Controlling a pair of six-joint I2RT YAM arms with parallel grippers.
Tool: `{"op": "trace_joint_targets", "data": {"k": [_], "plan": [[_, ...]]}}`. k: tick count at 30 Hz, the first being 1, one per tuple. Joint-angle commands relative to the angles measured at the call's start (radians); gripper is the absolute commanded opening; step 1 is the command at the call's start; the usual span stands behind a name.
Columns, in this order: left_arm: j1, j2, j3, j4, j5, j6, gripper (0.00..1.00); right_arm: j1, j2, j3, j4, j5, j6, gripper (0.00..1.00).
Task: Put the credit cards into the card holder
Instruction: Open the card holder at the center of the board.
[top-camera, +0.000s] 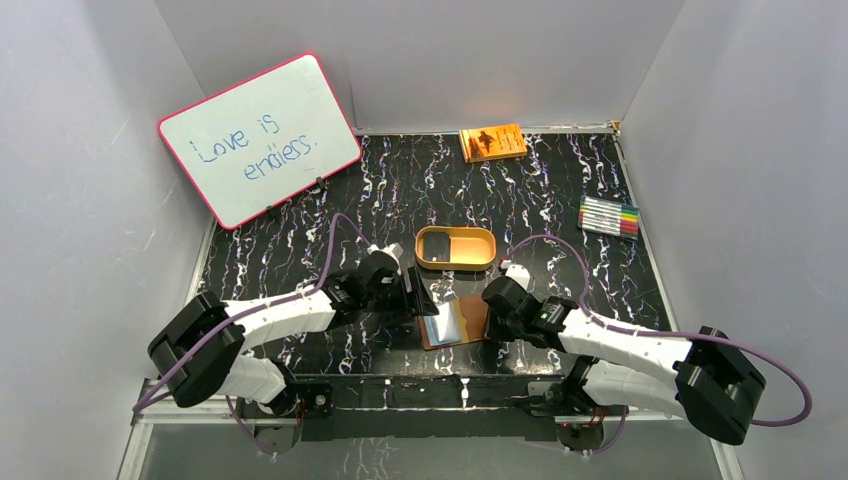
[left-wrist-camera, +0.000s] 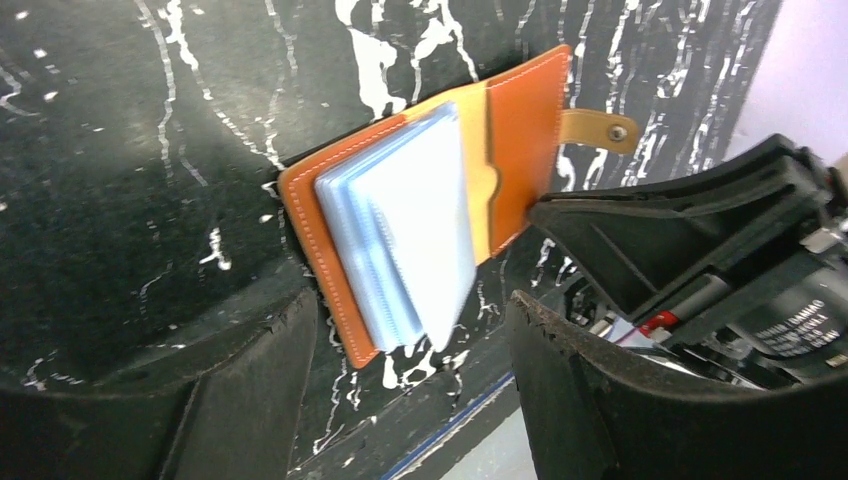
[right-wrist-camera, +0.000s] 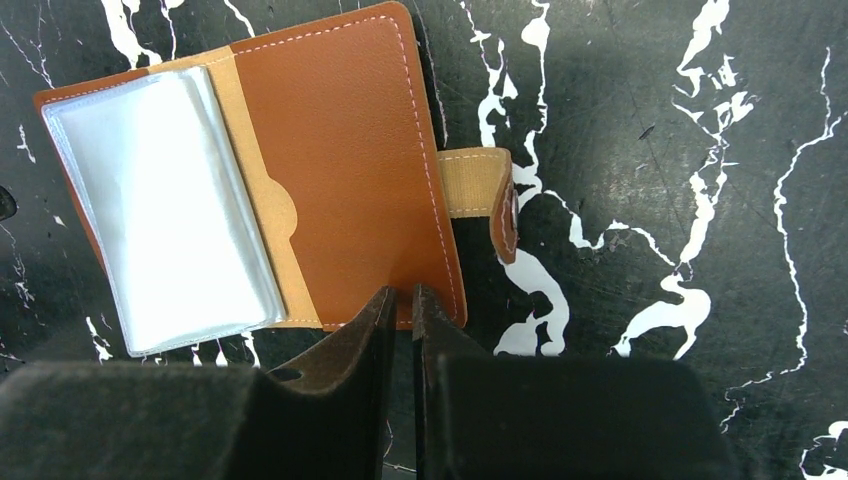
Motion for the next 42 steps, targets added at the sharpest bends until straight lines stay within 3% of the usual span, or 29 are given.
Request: {"op": "trace_joint_targets", "data": {"k": [1, 33, 42], "plan": [[-0.002, -0.013, -0.006, 0.095, 0.054, -0.031, 0.66, -0.008, -0.001, -0.025, 0.025, -0.008, 0.018, 0.2], [-0.02, 0.194, 0.066, 0.216, 0.144, -0.04, 0.65, -0.014, 0.021, -0.044, 0.078, -0.046, 0.011, 0.2], [-0.021, 0.215, 0.077, 0.28, 0.184, -0.052, 0.55, -0.016, 0.017, -0.052, 0.086, -0.05, 0.007, 0.2]]}}
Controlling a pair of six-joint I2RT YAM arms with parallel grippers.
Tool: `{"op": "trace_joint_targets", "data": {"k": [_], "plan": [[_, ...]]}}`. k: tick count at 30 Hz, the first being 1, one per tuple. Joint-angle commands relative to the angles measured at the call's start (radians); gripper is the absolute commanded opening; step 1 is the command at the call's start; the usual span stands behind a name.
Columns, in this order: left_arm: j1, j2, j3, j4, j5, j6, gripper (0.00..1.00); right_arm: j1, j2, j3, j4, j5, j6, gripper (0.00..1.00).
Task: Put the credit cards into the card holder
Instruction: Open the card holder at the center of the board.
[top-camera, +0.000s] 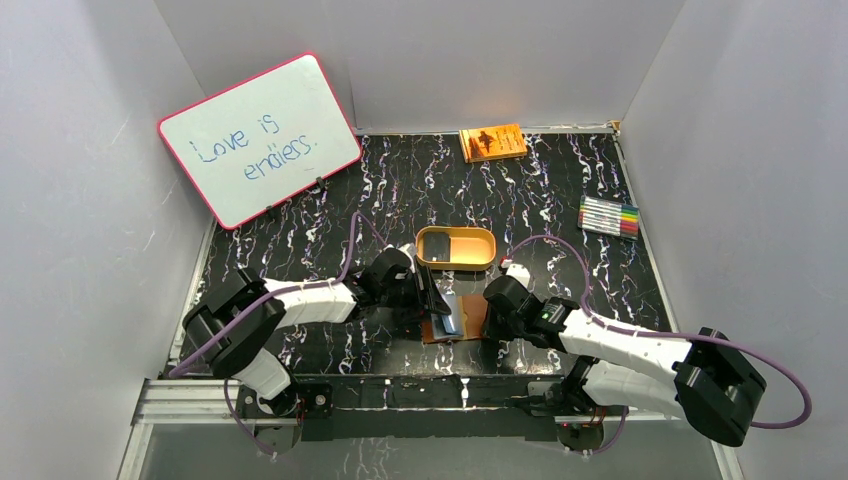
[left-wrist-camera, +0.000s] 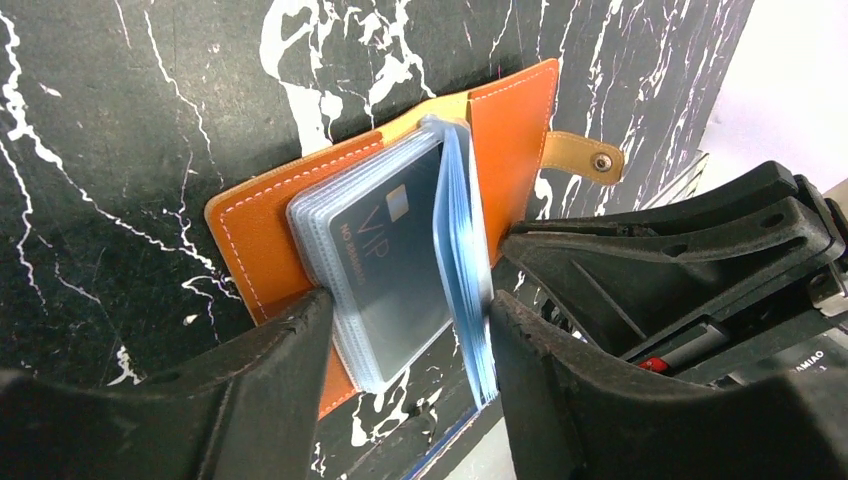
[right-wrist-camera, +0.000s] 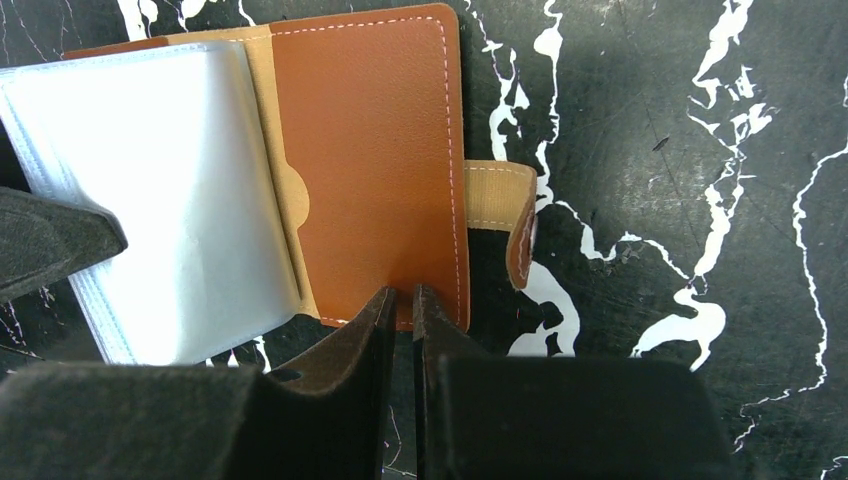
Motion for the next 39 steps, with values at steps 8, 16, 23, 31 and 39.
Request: {"op": "trace_joint_targets", "data": {"k": [8, 16, 23, 31, 39], "plan": [[-0.021, 0.024, 0.043, 0.088, 0.095, -0.011, 0.49, -0.008, 0.014, -0.045, 0.05, -0.026, 0.009, 0.2], [-0.023, 0.004, 0.063, 0.051, 0.081, 0.005, 0.61, -0.014, 0.004, -0.05, 0.051, -0.029, 0.01, 0.21], [-0.027, 0.022, 0.068, 0.077, 0.092, -0.003, 0.62, -0.016, -0.009, -0.056, 0.052, -0.033, 0.009, 0.22], [-0.03, -0.003, 0.073, 0.063, 0.08, 0.007, 0.72, -0.024, -0.014, -0.062, 0.055, -0.039, 0.009, 0.23], [-0.031, -0.027, 0.057, 0.064, 0.058, 0.009, 0.77, -0.032, -0.021, -0.07, 0.059, -0.046, 0.007, 0.23]]}}
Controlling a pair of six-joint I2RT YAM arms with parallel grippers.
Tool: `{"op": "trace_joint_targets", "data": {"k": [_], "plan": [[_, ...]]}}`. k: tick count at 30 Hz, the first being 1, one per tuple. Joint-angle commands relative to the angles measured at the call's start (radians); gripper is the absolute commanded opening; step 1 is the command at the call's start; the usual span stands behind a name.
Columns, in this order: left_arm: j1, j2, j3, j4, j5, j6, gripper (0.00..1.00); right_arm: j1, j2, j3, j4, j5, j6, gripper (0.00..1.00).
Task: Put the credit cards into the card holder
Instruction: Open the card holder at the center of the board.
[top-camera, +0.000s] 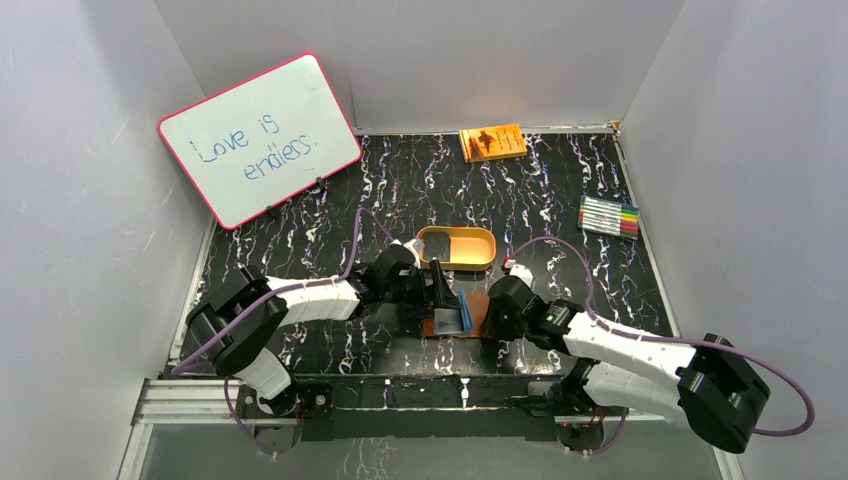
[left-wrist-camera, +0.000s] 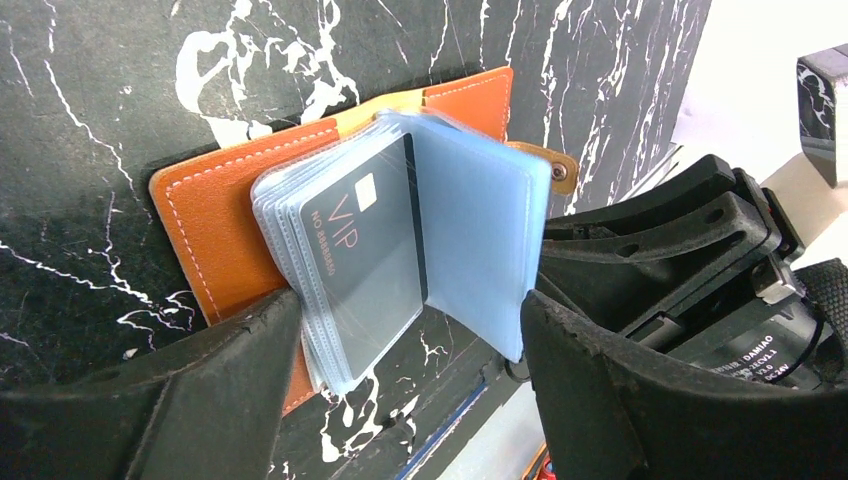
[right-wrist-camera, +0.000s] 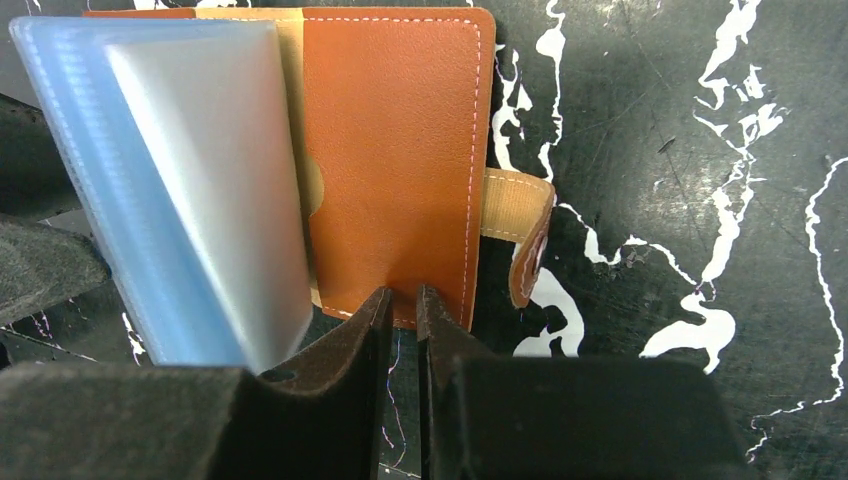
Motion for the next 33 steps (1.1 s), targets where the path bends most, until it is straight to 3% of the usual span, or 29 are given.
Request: {"op": "trace_joint_targets", "data": {"k": [1, 7, 13, 20, 25, 33], "plan": [[-0.023, -0.049, 0.019, 0.028, 0.045, 0.001, 0.78, -0.006, 0.013, -0.038, 0.025, -0.012, 0.01, 0.24], [-0.024, -0.032, 0.021, 0.02, 0.044, 0.01, 0.77, -0.011, 0.009, -0.042, 0.025, -0.015, 0.007, 0.24], [-0.025, 0.036, 0.086, -0.118, 0.005, 0.06, 0.66, -0.011, -0.002, -0.025, -0.003, -0.012, 0.005, 0.24], [-0.025, 0.057, 0.112, -0.268, -0.098, 0.112, 0.57, -0.012, -0.11, 0.02, -0.154, 0.027, 0.017, 0.36], [-0.025, 0.044, 0.127, -0.332, -0.131, 0.13, 0.56, -0.011, -0.203, 0.11, -0.342, 0.072, -0.004, 0.44], [-0.026, -0.013, 0.157, -0.403, -0.15, 0.148, 0.62, -0.011, -0.223, 0.258, -0.381, 0.035, -0.072, 0.46]]}}
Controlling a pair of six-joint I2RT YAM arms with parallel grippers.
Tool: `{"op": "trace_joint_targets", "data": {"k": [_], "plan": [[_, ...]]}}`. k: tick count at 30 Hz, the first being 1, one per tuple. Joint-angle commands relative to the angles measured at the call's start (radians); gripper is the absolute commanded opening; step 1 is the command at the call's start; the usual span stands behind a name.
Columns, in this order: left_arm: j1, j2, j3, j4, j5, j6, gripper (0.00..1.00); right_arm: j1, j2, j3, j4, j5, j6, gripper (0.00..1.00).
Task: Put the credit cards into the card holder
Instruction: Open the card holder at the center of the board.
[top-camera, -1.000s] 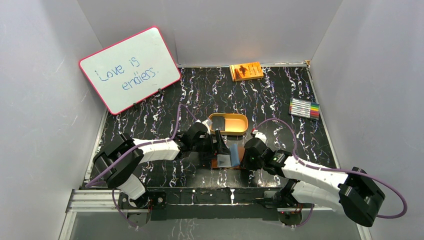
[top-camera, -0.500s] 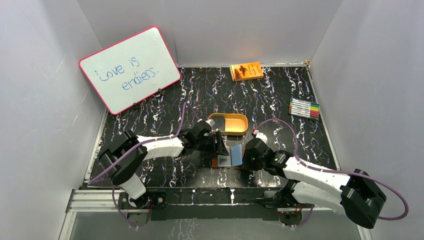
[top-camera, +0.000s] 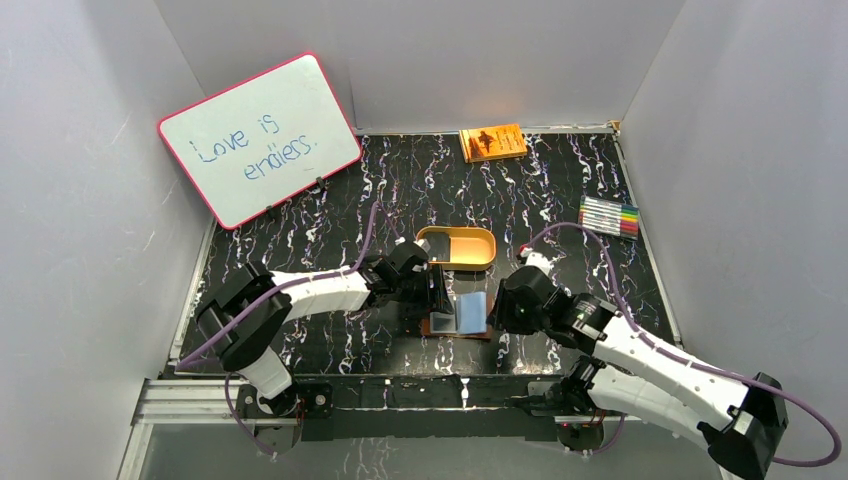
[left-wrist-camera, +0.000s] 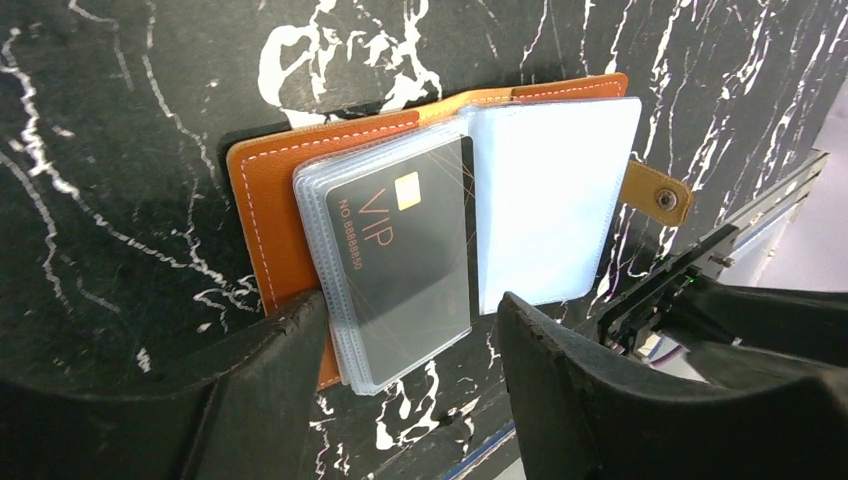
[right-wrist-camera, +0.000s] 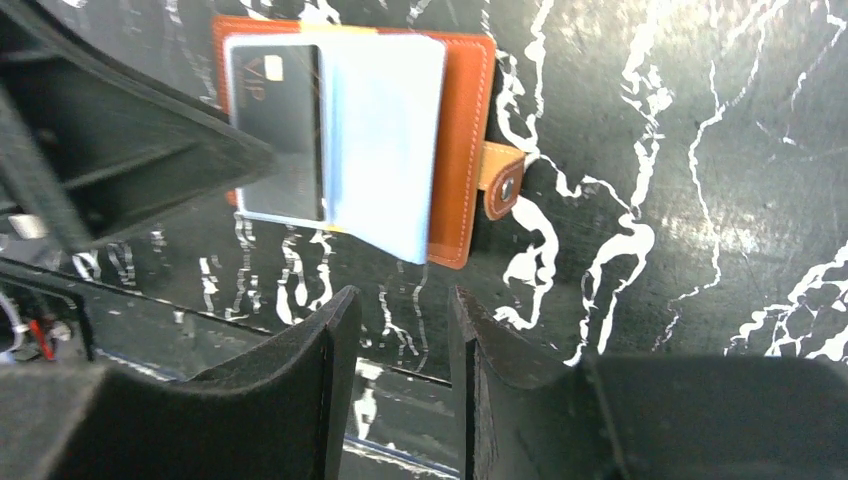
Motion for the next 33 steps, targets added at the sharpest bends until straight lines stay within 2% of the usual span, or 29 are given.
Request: {"op": "trace_joint_targets", "data": {"k": [1, 11, 16, 20, 23, 26, 29, 33], "plan": [[-0.004, -0.07, 0.022, -0.128, -0.046, 0.037, 0.63, -0.003, 0.001, 0.115, -0.007, -0.008, -0.066, 0.45], [-0.004, -0.197, 0.049, -0.22, -0.067, 0.059, 0.73, -0.014, 0.192, 0.138, 0.266, -0.09, -0.073, 0.36], [-0.004, -0.255, 0.038, -0.198, -0.079, 0.055, 0.74, -0.042, 0.302, 0.114, 0.314, -0.116, -0.081, 0.34], [-0.003, -0.288, 0.023, -0.154, -0.092, 0.052, 0.74, -0.09, 0.274, 0.104, 0.338, -0.141, -0.108, 0.34], [-0.001, -0.341, -0.002, -0.147, -0.153, 0.052, 0.74, -0.178, 0.27, 0.165, 0.359, -0.219, -0.169, 0.37], [-0.001, -0.408, -0.028, -0.17, -0.241, 0.056, 0.74, -0.271, 0.337, 0.262, 0.367, -0.318, -0.217, 0.42], [-0.001, -0.496, -0.071, -0.216, -0.32, 0.049, 0.74, -0.325, 0.426, 0.341, 0.4, -0.37, -0.241, 0.62], [0.002, -0.637, -0.147, -0.272, -0.374, 0.025, 0.74, -0.381, 0.59, 0.43, 0.451, -0.444, -0.244, 0.72]]}}
